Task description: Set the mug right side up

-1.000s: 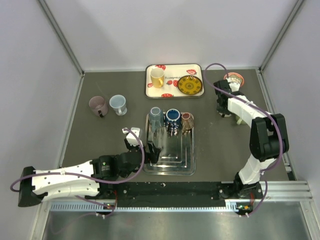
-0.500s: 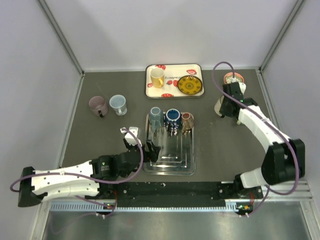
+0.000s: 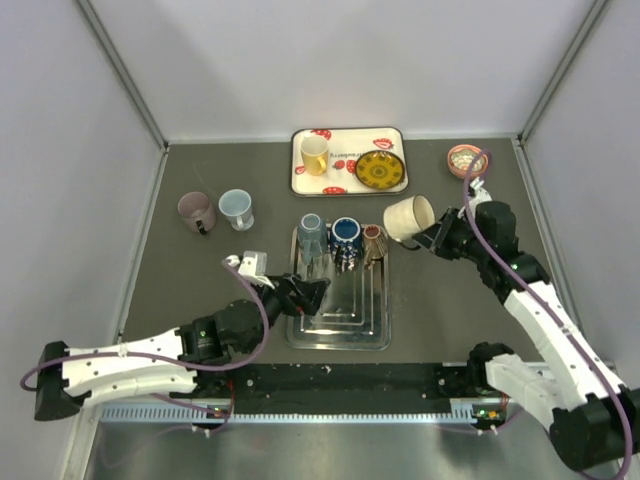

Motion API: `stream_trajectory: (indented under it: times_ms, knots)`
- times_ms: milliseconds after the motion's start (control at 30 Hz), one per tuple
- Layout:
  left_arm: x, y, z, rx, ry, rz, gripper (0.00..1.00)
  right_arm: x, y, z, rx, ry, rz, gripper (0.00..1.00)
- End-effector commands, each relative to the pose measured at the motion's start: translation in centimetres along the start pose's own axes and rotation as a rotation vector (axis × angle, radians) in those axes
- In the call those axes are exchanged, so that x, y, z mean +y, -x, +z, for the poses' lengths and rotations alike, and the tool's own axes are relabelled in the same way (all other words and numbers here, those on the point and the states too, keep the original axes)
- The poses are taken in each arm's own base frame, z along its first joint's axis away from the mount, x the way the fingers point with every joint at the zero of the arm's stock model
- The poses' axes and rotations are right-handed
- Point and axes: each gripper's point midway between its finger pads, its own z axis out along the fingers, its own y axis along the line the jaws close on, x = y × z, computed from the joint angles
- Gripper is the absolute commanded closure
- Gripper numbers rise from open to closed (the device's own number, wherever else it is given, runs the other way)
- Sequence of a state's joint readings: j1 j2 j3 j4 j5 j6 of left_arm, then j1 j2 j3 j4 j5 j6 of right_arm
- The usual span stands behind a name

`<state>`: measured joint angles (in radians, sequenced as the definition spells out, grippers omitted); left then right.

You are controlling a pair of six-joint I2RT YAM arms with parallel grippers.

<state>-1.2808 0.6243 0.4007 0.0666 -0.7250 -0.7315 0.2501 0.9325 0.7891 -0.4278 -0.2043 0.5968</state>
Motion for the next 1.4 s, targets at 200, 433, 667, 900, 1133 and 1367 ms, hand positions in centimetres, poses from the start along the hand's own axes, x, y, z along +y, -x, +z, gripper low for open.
stream_trajectory:
  times_ms: [200,433,667,900,1133,1367]
  knots:
    - [-11.9,5.7,-0.8,-0.113,-0.518,-0.195,0.01,15.5,3.5,-11.2,-0.188,0.832,0.015,1.00]
    - [-15.8,5.8,0.7,-0.065,-0.665,-0.301,0.01,17.3,2.0,-13.3,-0.143,0.971,0.051,1.00]
    - [-17.6,7.5,1.7,-0.100,-0.779,-0.351,0.01,17.6,1.1,-14.4,-0.121,1.016,0.044,1.00]
    - [-18.1,7.8,2.6,-0.092,-0.841,-0.385,0.04,17.5,0.3,-14.8,-0.103,1.032,0.032,1.00]
    - [-19.7,8.7,2.9,-0.078,-0.912,-0.396,0.14,17.1,-0.4,-14.4,-0.090,1.026,0.018,1.00]
    - [-20.4,8.6,3.0,-0.056,-0.955,-0.416,0.30,16.9,-0.6,-14.2,-0.086,1.016,-0.004,1.00]
